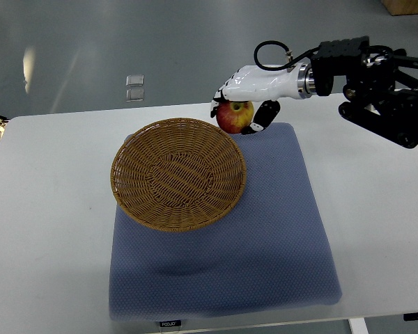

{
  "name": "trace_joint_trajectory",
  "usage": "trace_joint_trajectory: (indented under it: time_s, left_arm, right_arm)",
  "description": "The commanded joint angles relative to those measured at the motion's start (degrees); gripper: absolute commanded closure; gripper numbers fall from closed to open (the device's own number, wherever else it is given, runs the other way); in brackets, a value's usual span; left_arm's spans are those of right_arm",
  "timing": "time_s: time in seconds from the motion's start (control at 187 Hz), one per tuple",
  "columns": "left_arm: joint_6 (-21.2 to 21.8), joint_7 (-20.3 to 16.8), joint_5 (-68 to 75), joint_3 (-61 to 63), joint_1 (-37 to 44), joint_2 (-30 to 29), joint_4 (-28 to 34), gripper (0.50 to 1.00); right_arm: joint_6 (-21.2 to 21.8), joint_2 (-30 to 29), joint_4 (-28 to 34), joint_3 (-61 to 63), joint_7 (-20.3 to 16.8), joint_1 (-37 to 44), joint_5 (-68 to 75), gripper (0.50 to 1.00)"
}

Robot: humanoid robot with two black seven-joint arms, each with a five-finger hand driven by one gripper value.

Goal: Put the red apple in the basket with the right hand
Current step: 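Lift the apple with the right hand and carry it over the basket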

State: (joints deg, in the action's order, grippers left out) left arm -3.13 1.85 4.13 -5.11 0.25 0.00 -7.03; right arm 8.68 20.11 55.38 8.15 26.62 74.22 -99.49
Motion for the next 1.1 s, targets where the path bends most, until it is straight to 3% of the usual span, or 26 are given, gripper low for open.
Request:
trace_joint_trajectory:
  time_s: [0.0,0.294,0.844,0.919,0.924,0.956,1.095]
  left_arm:
    - [0.1,0.0,0.0,0.0,0.0,0.0,0.0,0.500]
    - [0.0,0.0,0.0,0.0,0.0,0.0,0.0,0.500]
    - [0.0,0.0,0.0,0.0,0.0,0.0,0.0,0.500]
    - [0.0,0.0,0.0,0.0,0.0,0.0,0.0,0.500]
    - [0.1,0.0,0.0,0.0,0.0,0.0,0.0,0.500]
    - [0.1,0.0,0.0,0.0,0.0,0.0,0.0,0.500]
    - [0.1,0.0,0.0,0.0,0.0,0.0,0.0,0.500]
  right_arm:
    - [-0.3,-3.1,-0.1,0.4,0.0,-0.1,0.2,0.758]
    - [-1.1,-8.9,-0.5,-0.3,-0.2,-3.9,-0.3,0.756]
    - [-2.2,-11.8,-4.2,-0.5,-0.9,-8.9,-0.7,0.726]
    - [-2.3,-11.8,-4.3,-0.3,-0.9,-8.8,-0.7,0.709]
    - [-2.4,-11.9,-4.4,-0.2,-0.9,-8.8,-0.5,0.665]
    - [-3.0,-12.0,-4.5,-0.2,-0.9,-8.9,-0.5,0.632]
    - [-3.9,-12.0,-4.7,-0.2,-0.9,-8.9,-0.3,0.613]
